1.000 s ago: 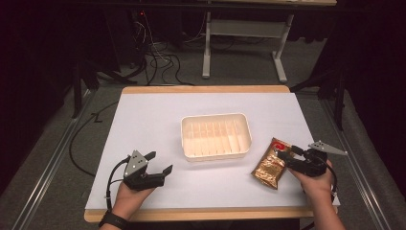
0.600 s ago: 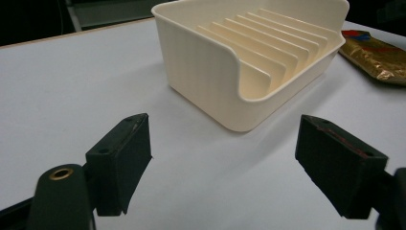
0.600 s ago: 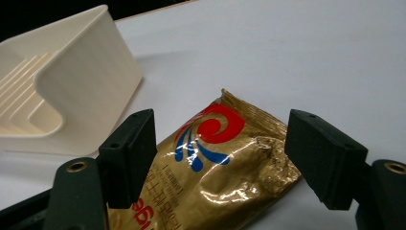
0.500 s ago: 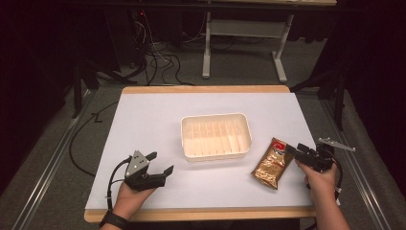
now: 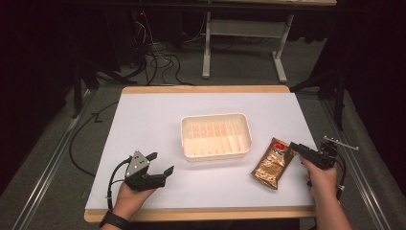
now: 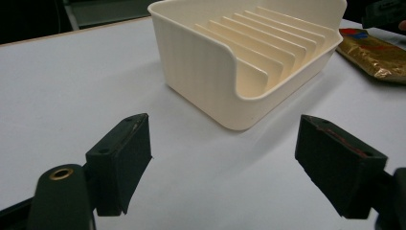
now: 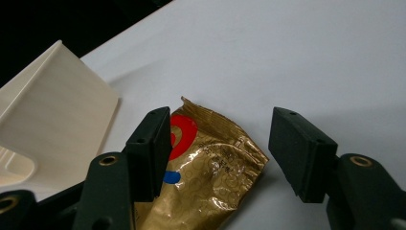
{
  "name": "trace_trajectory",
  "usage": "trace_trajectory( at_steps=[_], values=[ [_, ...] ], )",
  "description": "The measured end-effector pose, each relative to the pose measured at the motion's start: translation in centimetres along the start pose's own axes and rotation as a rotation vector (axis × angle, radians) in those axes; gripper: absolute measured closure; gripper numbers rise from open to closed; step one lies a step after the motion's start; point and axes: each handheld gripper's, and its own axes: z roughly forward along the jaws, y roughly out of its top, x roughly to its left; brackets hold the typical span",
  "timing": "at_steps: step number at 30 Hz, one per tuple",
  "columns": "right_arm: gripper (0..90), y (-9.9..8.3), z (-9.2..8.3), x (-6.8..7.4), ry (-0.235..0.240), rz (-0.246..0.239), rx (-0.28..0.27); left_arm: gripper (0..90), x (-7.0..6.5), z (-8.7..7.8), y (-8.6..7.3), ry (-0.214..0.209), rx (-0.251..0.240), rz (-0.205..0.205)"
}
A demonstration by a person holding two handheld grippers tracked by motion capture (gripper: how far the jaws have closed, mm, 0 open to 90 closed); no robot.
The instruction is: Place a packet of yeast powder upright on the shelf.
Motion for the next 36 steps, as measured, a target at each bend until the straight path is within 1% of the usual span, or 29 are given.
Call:
trace_trajectory(
  at_steps=[1, 2, 3, 4, 6, 7, 8, 13, 14, 15, 17, 18, 19, 21, 23, 26, 29, 31, 33, 34, 35, 36],
  values=[
    [42.5, -0.1, 0.0, -0.1, 0.006, 0.017, 0.002, 20.5, 0.0, 0.0, 0.0, -0.001, 0.003, 0.002],
    [42.5, -0.1, 0.0, -0.1, 0.006, 0.017, 0.002, 20.6, 0.0, 0.0, 0.0, -0.001, 0.003, 0.002],
    [43.3, -0.2, 0.1, -0.5, 0.015, 0.060, 0.011, 20.5, 0.0, 0.1, 0.0, -0.004, 0.004, 0.002],
    [44.4, -0.2, 0.1, -0.6, 0.016, 0.072, 0.011, 20.5, 0.0, 0.1, 0.0, -0.005, 0.004, 0.003],
    [45.2, -0.2, 0.1, -0.9, 0.017, 0.076, 0.013, 20.6, -0.1, 0.1, 0.0, -0.007, 0.006, 0.003],
    [45.6, -0.2, 0.1, -1.0, 0.019, 0.084, 0.014, 20.6, -0.1, 0.1, 0.0, -0.009, 0.007, 0.005],
    [46.9, -0.3, 0.1, -1.1, 0.024, 0.105, 0.022, 20.6, -0.1, 0.2, -0.1, -0.010, 0.006, 0.005],
    [49.6, -0.4, 0.3, -1.5, 0.043, 0.127, 0.024, 20.6, -0.2, 0.2, -0.1, -0.013, 0.007, 0.009],
    [51.5, -0.4, 0.3, -1.6, 0.048, 0.142, 0.029, 20.6, -0.2, 0.2, -0.1, -0.015, 0.007, 0.009],
    [52.3, -0.4, 0.4, -1.6, 0.049, 0.146, 0.033, 20.6, -0.2, 0.2, -0.1, -0.015, 0.006, 0.009],
    [53.1, -0.4, 0.4, -1.6, 0.047, 0.149, 0.039, 20.6, -0.2, 0.2, -0.1, -0.017, 0.009, 0.011],
    [54.9, -0.4, 0.5, -1.7, 0.061, 0.144, 0.049, 20.6, -0.2, 0.2, -0.1, -0.019, 0.009, 0.013],
    [54.9, -0.4, 0.5, -1.7, 0.061, 0.144, 0.049, 20.6, -0.2, 0.2, -0.1, -0.019, 0.009, 0.013],
    [56.5, -0.4, 0.7, -1.5, 0.067, 0.156, 0.075, 20.6, -0.2, 0.3, -0.1, -0.021, 0.010, 0.015],
    [57.3, -0.4, 0.8, -1.6, 0.067, 0.153, 0.077, 20.6, -0.3, 0.3, -0.1, -0.022, 0.010, 0.015],
    [59.5, -0.4, 0.8, -1.7, 0.073, 0.161, 0.080, 20.6, -0.3, 0.3, -0.1, -0.024, 0.011, 0.016],
    [65.8, -0.5, 0.8, -1.7, 0.073, 0.170, 0.094, 20.6, -0.3, 0.3, -0.1, -0.024, 0.012, 0.016],
    [70.1, -0.5, 0.8, -1.6, 0.071, 0.158, 0.101, 20.6, -0.3, 0.3, -0.1, -0.025, 0.012, 0.016],
    [75.2, -0.5, 0.7, -1.6, 0.068, 0.145, 0.093, 20.7, -0.3, 0.3, -0.1, -0.025, 0.010, 0.017],
    [75.2, -0.5, 0.7, -1.6, 0.068, 0.145, 0.093, 20.7, -0.3, 0.3, -0.1, -0.025, 0.010, 0.017],
    [79.5, -0.5, 0.6, -1.6, 0.074, 0.146, 0.088, 20.7, -0.3, 0.2, -0.1, -0.023, 0.010, 0.017],
    [79.5, -0.5, 0.6, -1.6, 0.074, 0.146, 0.088, 20.7, -0.3, 0.2, -0.1, -0.023, 0.010, 0.017]
  ],
)
